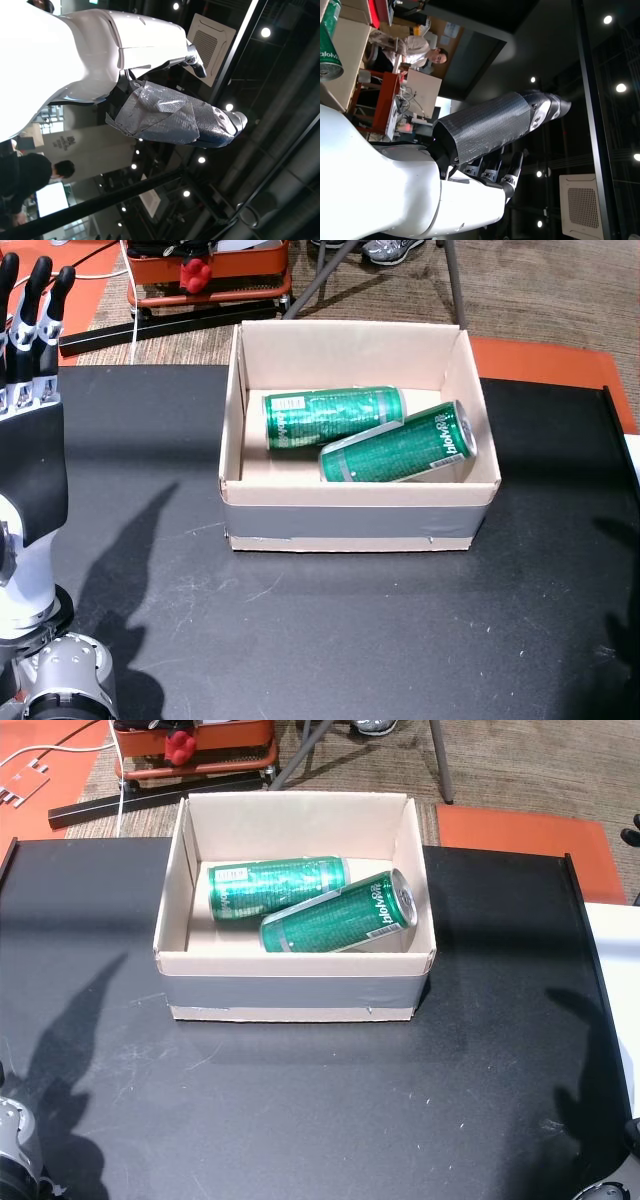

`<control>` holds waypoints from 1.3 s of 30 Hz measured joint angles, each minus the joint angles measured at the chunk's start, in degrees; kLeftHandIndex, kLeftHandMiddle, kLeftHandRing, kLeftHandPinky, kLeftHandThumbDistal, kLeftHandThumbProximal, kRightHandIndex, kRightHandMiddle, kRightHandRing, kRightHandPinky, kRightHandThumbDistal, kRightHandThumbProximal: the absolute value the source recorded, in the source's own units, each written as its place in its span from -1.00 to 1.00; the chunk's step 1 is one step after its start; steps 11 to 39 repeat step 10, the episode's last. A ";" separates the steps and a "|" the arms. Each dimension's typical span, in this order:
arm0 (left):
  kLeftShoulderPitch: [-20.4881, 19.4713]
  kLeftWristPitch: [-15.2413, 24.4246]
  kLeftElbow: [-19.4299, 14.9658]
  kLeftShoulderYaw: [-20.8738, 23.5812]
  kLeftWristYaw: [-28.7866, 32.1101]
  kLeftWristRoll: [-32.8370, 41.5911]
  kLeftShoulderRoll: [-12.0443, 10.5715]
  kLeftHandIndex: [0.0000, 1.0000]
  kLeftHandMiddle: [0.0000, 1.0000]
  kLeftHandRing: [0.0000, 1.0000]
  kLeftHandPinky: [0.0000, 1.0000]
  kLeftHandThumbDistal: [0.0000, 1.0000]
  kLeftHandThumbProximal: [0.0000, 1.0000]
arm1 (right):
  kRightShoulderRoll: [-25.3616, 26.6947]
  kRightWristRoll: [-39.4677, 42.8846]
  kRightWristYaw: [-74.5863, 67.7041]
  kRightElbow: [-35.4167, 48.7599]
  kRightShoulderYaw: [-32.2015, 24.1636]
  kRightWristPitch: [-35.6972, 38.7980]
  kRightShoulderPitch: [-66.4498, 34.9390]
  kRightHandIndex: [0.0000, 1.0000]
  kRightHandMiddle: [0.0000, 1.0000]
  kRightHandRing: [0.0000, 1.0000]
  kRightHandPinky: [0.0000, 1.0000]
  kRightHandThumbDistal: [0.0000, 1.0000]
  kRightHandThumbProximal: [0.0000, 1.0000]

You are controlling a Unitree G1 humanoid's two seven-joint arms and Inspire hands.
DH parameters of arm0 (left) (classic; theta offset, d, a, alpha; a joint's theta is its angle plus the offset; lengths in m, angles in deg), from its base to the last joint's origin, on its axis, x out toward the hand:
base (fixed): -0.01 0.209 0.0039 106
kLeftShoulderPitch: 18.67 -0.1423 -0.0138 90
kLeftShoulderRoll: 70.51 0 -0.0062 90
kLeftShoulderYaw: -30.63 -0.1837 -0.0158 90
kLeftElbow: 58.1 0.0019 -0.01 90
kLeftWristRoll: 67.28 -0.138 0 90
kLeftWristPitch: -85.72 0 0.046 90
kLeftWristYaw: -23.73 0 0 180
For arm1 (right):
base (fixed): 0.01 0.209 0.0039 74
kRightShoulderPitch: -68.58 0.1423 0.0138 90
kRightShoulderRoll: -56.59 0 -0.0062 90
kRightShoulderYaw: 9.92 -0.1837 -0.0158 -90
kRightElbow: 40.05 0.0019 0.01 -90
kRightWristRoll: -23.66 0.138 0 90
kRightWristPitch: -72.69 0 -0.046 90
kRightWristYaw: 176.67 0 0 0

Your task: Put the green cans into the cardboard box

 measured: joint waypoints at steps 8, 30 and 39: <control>0.01 -0.87 -0.98 0.95 0.00 0.01 -0.11 1.00 0.99 1.00 0.80 0.45 0.39 | 0.00 0.74 0.74 0.01 0.02 -0.53 0.00 0.25 0.29 0.39 0.49 0.90 0.28; 0.02 -1.31 -1.22 0.93 0.00 0.01 -0.11 1.00 1.00 1.00 0.79 0.46 0.39 | -0.04 0.69 0.54 0.01 0.05 -0.53 0.00 0.24 0.29 0.39 0.49 0.87 0.26; 0.02 -1.31 -1.22 0.93 0.00 0.01 -0.11 1.00 1.00 1.00 0.79 0.46 0.39 | -0.04 0.69 0.54 0.01 0.05 -0.53 0.00 0.24 0.29 0.39 0.49 0.87 0.26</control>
